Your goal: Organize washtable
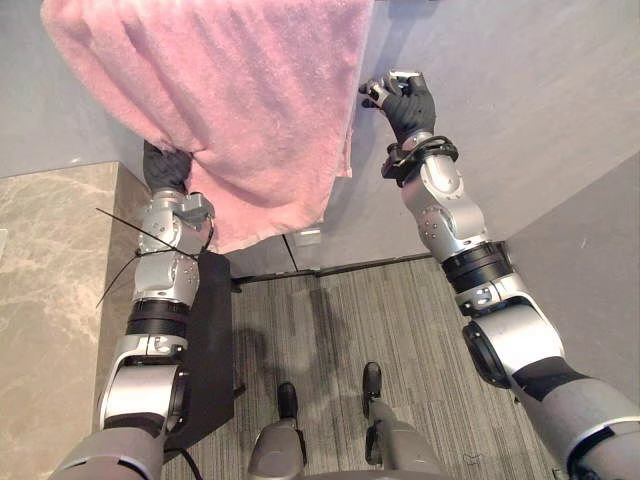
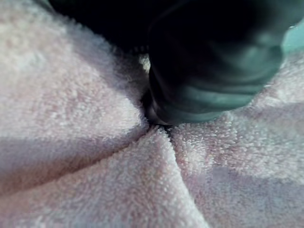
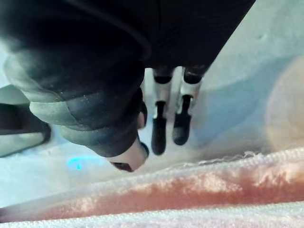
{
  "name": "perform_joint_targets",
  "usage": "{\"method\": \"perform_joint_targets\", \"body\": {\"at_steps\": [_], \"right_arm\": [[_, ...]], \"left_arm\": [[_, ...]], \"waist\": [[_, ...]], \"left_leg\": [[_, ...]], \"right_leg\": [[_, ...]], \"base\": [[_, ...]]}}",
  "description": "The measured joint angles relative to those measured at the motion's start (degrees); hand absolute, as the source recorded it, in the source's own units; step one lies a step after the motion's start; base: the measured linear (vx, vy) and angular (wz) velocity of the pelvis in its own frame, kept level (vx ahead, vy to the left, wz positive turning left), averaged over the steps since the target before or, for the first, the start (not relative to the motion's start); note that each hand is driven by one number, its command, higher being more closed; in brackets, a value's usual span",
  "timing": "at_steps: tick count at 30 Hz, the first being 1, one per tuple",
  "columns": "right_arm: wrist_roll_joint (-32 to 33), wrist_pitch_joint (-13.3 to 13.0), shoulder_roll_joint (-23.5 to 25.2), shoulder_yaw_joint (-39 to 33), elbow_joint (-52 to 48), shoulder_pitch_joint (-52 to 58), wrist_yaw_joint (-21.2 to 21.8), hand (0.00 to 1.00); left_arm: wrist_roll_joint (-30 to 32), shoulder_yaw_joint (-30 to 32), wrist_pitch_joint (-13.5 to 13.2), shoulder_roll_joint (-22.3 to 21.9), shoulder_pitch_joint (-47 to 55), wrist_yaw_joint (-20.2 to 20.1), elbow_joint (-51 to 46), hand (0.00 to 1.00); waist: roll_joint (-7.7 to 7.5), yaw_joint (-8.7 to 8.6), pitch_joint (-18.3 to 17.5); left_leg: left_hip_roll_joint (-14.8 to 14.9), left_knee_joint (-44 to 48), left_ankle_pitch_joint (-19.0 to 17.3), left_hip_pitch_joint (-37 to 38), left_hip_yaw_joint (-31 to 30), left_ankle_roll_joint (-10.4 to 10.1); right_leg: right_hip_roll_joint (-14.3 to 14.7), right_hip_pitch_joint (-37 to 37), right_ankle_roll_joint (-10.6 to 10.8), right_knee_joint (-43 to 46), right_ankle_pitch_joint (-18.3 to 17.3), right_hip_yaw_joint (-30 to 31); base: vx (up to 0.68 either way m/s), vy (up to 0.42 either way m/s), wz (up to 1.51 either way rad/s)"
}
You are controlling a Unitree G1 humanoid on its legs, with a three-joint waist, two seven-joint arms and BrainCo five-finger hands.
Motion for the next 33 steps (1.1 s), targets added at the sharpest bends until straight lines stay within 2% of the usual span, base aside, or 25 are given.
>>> {"method": "perform_joint_targets", "body": {"at_steps": [21, 30, 31, 33], "right_arm": [[-2.3, -1.7, 0.4, 3.0, -0.2, 0.0, 1.4, 0.00], [-2.4, -2.3, 6.5, 7.3, -1.3, 0.0, 2.4, 0.00], [-2.4, -2.4, 7.4, 8.1, -1.3, 0.0, 2.4, 1.00], [-2.4, -2.8, 8.2, 9.1, -1.3, 0.0, 2.4, 1.00]], "left_arm": [[0.0, -0.3, 0.0, 0.0, 0.0, -0.1, 1.6, 1.00], [0.0, -1.7, 0.0, -0.1, -2.2, 0.0, 4.1, 1.00], [0.0, -1.9, 0.0, -0.1, -2.9, 0.0, 4.2, 1.00], [0.0, -2.9, 0.0, -0.1, -3.9, 0.0, 4.7, 1.00]], "waist": [[-0.02, -0.09, 0.0], [-0.06, -0.12, 0.0], [-0.06, -0.13, 0.0], [-0.06, -0.12, 0.0]], "left_leg": [[0.0, 0.0, 0.1, 0.0, -0.1, 0.0], [0.0, 0.0, 0.1, -0.1, -0.1, 0.0], [0.0, 0.0, 0.2, -0.1, -0.1, 0.0], [0.0, 0.0, 0.3, -0.4, -0.3, 0.0]], "right_leg": [[0.0, 0.0, 0.0, 0.0, 0.0, -0.1], [0.0, -0.1, 0.0, 0.0, 0.0, -0.1], [0.0, -0.1, 0.0, 0.0, 0.0, -0.1], [0.0, -0.3, 0.0, 0.0, 0.0, -0.3]], "base": [[0.00, 0.000, 0.00], [0.00, 0.000, 0.00], [0.00, 0.000, 0.00], [0.00, 0.000, 0.07]]}}
